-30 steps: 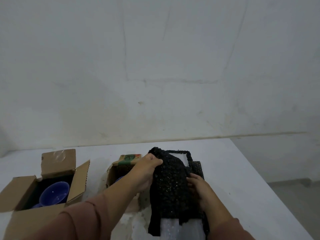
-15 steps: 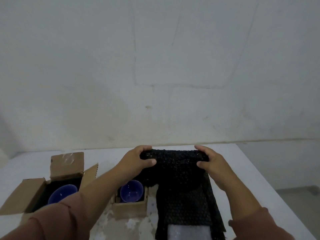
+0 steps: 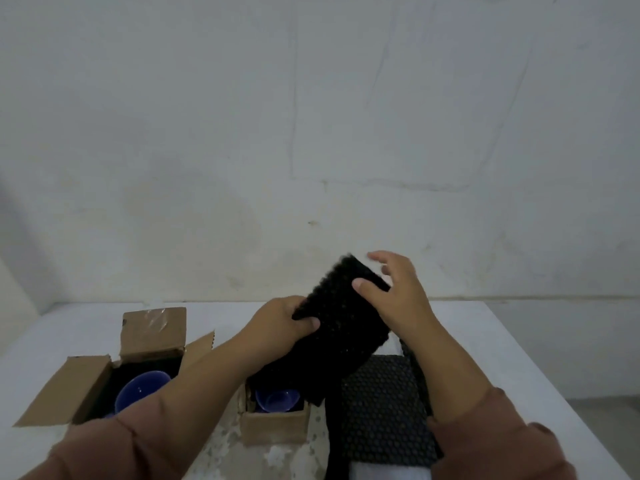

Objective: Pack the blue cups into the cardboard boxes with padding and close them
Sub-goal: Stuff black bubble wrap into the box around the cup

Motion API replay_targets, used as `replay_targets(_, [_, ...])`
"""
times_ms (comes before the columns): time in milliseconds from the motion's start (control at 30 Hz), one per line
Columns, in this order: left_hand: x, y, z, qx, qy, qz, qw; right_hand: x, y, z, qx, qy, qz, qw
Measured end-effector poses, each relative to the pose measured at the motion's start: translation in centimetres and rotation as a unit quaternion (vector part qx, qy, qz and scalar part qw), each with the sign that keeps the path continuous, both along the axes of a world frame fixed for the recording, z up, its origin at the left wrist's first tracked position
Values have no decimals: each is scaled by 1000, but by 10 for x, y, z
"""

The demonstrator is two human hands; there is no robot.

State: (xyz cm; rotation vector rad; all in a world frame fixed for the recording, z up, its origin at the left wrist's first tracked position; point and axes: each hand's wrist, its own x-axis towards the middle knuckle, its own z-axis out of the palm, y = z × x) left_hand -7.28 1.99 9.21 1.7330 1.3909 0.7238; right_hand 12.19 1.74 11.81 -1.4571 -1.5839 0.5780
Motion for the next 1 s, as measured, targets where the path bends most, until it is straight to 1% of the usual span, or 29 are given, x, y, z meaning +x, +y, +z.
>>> replay_targets(33, [-5, 1, -2, -47, -91, 35, 994, 0, 0, -4, -32, 56, -21, 998])
replay_targets(67, [-10, 1, -3, -96, -176, 58, 978, 0, -1, -10, -93, 119, -14, 988])
replay_targets(100, [-16, 1, -6, -139, -251, 70, 955, -3, -3, -20, -164, 179, 25, 970])
replay_targets(133, [-20, 0, -8, -174, -302, 74, 934, -7, -6, -31, -231, 231, 80, 942])
replay_targets(167, [-25, 0, -12, -197, -330, 74, 920, -12, -10, -41, -279, 279, 127, 910])
replay_targets(200, [-28, -1, -15, -215, -339, 76, 913, -17, -11, -50, -305, 320, 153, 884])
replay_targets(233, [-32, -1, -19, -229, -342, 75, 908, -23, -12, -55, -307, 346, 157, 873])
replay_targets(267, [-38, -1, -22, -238, -340, 74, 907, -27, -11, -59, -293, 358, 141, 875])
replay_targets(333, [-49, -2, -27, -258, -346, 47, 901, -32, -6, -60, -259, 350, 110, 893])
replay_targets(367, [-56, -3, -29, -262, -350, 36, 898, -32, -5, -59, -247, 339, 109, 901])
replay_targets(433, [-67, -4, -34, -261, -362, 47, 894, -30, -2, -57, -238, 310, 123, 912])
replay_targets(533, [-78, -6, -38, -266, -418, 56, 867, -31, -1, -52, -234, 220, 168, 932])
replay_targets(567, [-80, -7, -38, -269, -432, 40, 860, -32, 0, -50, -220, 183, 178, 942])
replay_targets(600, [-82, -9, -36, -276, -431, 23, 859, -33, 0, -47, -203, 153, 186, 949])
replay_targets(667, [-81, -12, -36, -287, -376, -9, 881, -36, -1, -41, -191, 130, 208, 950])
replay_targets(733, [-80, -12, -38, -280, -335, -3, 900, -36, 2, -38, -200, 158, 233, 938])
replay_targets(833, [-80, -12, -42, -252, -355, 62, 898, -35, 5, -49, -256, 271, 246, 895])
replay_targets(900, [-83, -13, -43, -244, -371, 75, 893, -38, 2, -58, -301, 285, 236, 879])
replay_targets(1000, [-88, -15, -45, -236, -349, 67, 904, -45, -1, -66, -312, 288, 211, 881])
